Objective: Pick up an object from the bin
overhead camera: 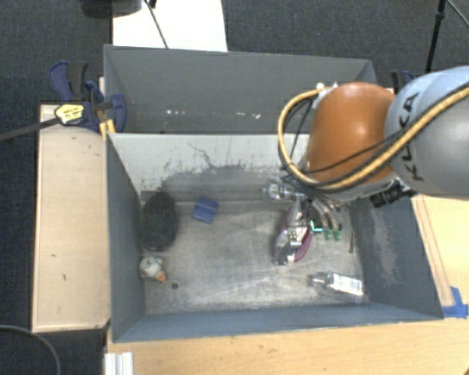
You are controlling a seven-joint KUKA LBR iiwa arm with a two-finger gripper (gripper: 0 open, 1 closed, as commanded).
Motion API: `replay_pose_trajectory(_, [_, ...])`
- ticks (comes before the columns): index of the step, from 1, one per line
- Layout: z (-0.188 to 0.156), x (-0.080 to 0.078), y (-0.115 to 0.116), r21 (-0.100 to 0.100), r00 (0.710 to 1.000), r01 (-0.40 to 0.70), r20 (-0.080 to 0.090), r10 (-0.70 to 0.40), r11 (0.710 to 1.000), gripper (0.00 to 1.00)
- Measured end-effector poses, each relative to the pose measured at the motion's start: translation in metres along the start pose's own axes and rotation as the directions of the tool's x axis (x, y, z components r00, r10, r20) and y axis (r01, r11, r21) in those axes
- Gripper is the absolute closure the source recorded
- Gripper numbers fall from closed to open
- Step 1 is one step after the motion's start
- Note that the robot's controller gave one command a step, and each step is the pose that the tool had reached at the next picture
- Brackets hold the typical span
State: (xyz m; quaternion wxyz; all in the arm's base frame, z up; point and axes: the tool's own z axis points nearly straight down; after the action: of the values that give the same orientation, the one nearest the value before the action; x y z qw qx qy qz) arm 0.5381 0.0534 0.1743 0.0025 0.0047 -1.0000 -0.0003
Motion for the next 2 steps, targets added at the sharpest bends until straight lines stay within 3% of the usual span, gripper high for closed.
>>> replay_pose_trajectory(1, [0.084, -0.032, -0.052, 0.002, 0.985, 0.173, 0.002, -0.173, 0.985, 0.0])
replay_pose_trajectory(2, [0.103, -0.038, -0.115, 0.005, 0.922, 0.387, 0.008, -0.387, 0.922, 0.0])
